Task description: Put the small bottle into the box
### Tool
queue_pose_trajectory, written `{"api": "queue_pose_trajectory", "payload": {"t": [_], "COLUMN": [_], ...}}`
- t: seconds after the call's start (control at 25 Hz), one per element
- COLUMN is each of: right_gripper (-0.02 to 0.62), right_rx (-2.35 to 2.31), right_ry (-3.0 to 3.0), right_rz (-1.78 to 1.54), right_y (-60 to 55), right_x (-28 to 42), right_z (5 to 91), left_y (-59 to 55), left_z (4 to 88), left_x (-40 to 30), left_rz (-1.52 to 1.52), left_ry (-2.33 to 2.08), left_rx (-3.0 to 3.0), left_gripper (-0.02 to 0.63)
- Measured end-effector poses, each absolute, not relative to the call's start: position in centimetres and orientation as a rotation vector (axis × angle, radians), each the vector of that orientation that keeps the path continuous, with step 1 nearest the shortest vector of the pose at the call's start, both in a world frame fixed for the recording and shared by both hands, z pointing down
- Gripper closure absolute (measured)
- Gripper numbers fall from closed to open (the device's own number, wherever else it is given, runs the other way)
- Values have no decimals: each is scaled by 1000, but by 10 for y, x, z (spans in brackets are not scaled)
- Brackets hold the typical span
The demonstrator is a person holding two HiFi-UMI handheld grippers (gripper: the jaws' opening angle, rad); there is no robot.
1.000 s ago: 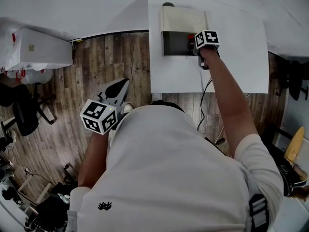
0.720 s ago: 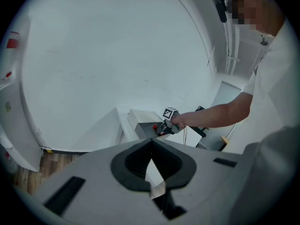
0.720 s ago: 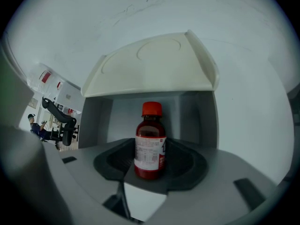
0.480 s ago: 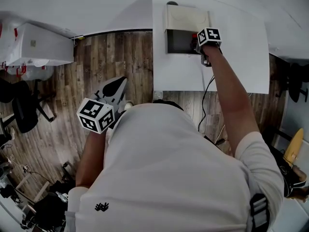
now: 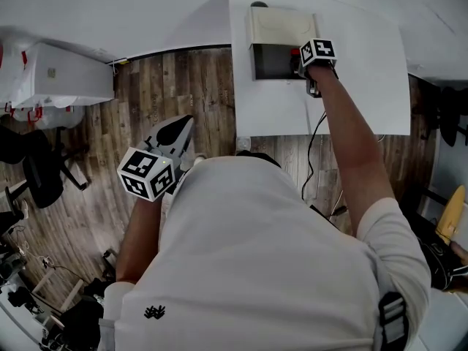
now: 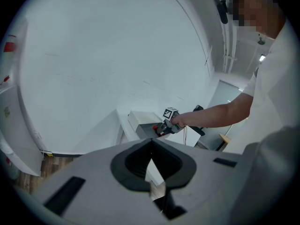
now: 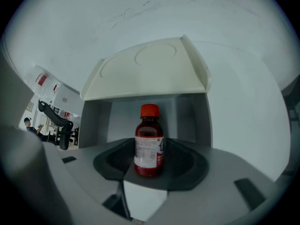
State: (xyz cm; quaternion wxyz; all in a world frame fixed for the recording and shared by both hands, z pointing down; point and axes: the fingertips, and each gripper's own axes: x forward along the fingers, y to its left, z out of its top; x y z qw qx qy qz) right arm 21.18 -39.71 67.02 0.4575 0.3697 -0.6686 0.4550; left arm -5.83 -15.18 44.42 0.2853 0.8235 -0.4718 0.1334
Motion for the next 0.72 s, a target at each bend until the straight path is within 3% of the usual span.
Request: {"api": "queue_pose_trajectory", "payload": {"t": [0.72], "right_gripper": [371], "right_rx": [1013], "right_ry": [-1666], "right_rz": [1103], "right_y": [-393], "right_x": [217], "right_z": [655], "left_y": [-149], "left_z": [442], "left_x": [-71], "left_rz": [371], "left_ry": [-1198], "left_rx": [2251], "left_gripper": [600]}}
